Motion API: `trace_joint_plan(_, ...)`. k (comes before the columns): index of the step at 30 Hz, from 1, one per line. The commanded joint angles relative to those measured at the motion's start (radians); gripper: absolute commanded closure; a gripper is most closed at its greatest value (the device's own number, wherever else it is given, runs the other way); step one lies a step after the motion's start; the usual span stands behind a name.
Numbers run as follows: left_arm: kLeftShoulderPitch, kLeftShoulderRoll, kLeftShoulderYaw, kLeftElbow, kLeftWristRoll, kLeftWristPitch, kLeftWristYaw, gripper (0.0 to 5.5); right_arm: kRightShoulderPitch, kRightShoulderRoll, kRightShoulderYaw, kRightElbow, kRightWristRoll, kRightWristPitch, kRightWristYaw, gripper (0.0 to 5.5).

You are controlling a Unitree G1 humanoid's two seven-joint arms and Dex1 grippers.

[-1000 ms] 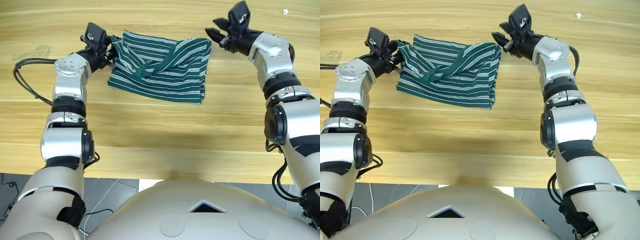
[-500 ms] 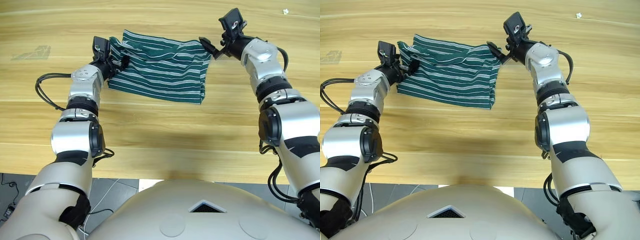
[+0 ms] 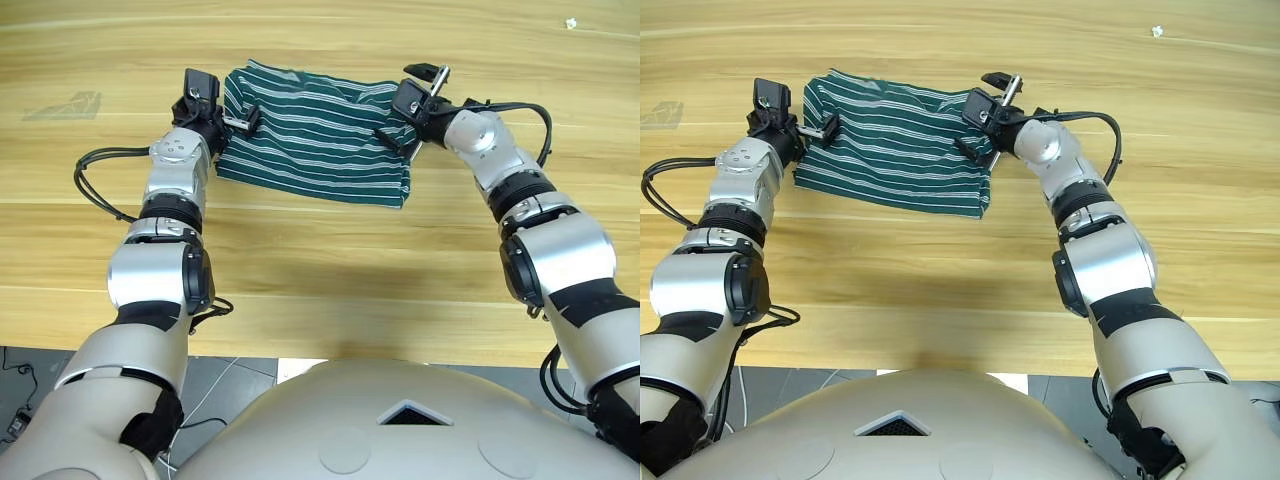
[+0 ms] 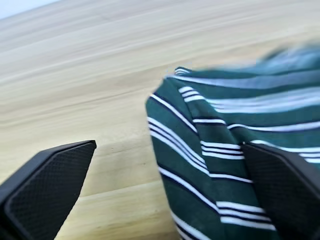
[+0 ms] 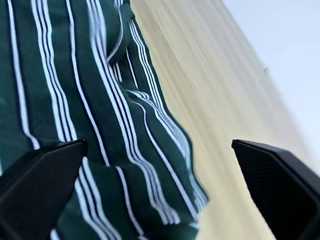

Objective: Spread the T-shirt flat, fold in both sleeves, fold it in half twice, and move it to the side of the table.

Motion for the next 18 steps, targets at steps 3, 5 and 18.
trace_joint_plan(3, 0.035, 0.046, 0.011, -0.062, 0.012, -0.05, 0.004, 0.14, 0.026, -0.097, 0.178, 0.029, -0.205, 0.037, -0.118, 0.1)
trace_joint_plan(5, 0.063, 0.052, 0.013, -0.101, 0.007, -0.063, -0.002, 0.14, 0.069, -0.127, 0.222, 0.007, -0.234, -0.031, -0.109, 0.1)
trace_joint_plan(18, 0.523, 0.025, 0.048, -1.093, -0.115, 0.172, -0.018, 0.14, 0.645, -0.613, 0.328, -1.149, 0.129, -0.138, 0.584, 0.1)
